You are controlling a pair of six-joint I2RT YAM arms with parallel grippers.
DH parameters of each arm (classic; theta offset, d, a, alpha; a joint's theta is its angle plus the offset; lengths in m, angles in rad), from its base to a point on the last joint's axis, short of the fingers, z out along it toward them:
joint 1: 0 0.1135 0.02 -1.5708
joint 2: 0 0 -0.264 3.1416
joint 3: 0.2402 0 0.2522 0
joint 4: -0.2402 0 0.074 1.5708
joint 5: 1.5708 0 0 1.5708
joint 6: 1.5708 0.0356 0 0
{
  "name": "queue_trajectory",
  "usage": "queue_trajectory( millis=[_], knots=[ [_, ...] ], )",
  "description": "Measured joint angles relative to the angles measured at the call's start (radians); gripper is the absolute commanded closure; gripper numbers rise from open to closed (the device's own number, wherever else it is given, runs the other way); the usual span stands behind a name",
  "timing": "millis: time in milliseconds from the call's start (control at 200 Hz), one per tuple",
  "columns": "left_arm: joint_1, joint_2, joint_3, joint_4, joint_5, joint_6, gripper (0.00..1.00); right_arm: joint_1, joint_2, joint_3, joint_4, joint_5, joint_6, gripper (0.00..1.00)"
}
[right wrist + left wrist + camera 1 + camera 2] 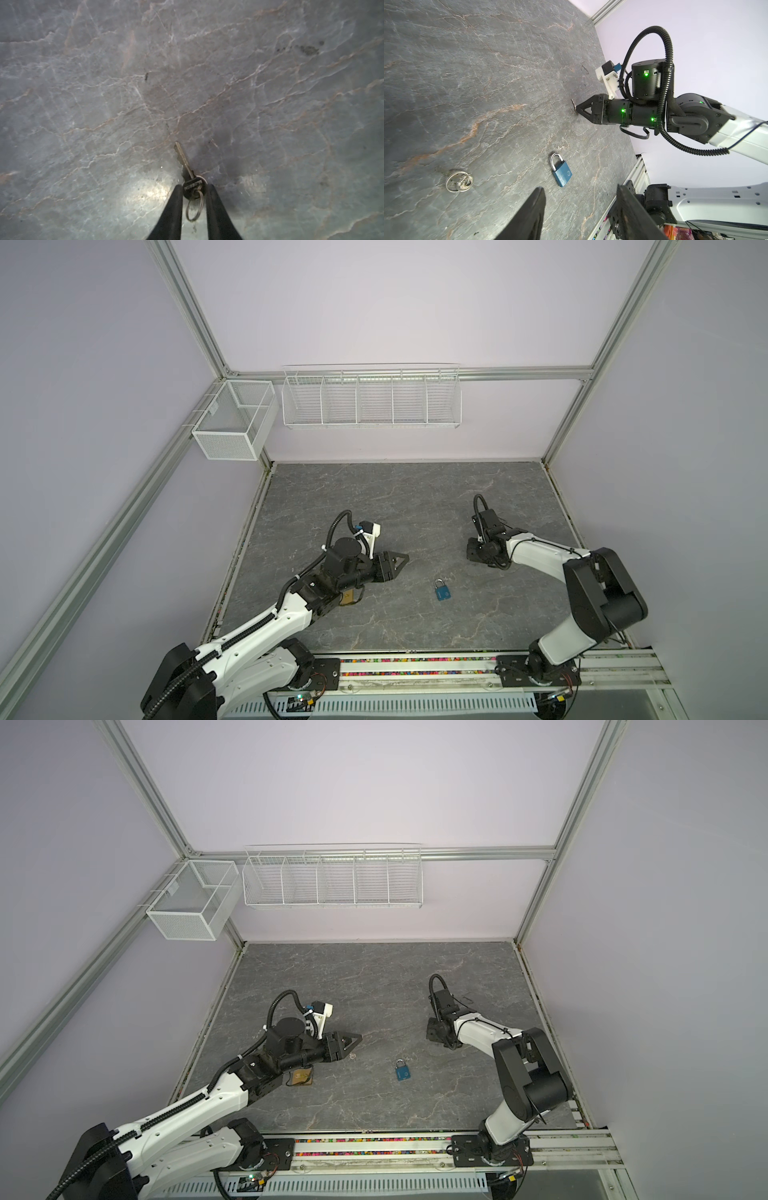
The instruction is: Unlock with the key
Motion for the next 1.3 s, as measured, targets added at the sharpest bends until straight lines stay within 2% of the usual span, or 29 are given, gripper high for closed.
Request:
queue_trajectory(
  millis=[205, 450, 620, 690, 810, 885, 1045, 1205, 1300],
  knots=[
    [-0.003, 0.007, 0.0, 0.017, -0.007, -0.004, 0.44, 0.001, 0.001, 0.008, -0.007, 0.008, 0.004, 0.93],
    [-0.008, 0.05, -0.042, 0.121, -0.002, -0.021, 0.43, 0.005, -0.009, 0.011, -0.019, 0.016, -0.004, 0.93],
    [-0.011, 0.146, -0.05, 0.22, 0.022, -0.042, 0.42, 0.006, -0.043, 0.011, -0.018, -0.013, -0.043, 0.93],
    [-0.014, 0.187, -0.035, 0.257, 0.032, -0.052, 0.37, 0.007, -0.066, 0.011, -0.017, -0.027, -0.064, 0.93],
    [-0.029, 0.251, -0.02, 0.362, 0.037, -0.077, 0.16, 0.012, -0.122, 0.01, -0.018, -0.045, -0.1, 0.93],
    [-0.042, 0.299, -0.02, 0.447, 0.033, -0.117, 0.0, 0.014, -0.17, 0.01, -0.019, -0.056, -0.119, 0.93],
    [-0.094, 0.444, -0.025, 0.698, -0.005, -0.252, 0.01, 0.018, -0.25, 0.023, -0.05, -0.092, -0.143, 0.93],
    [-0.148, 0.682, -0.046, 1.092, -0.075, -0.462, 0.01, 0.033, -0.304, 0.08, -0.098, -0.124, -0.159, 0.93],
    [-0.177, 0.802, -0.03, 1.189, -0.114, -0.568, 0.01, 0.05, -0.351, 0.104, -0.122, -0.135, -0.165, 0.93]
  ],
)
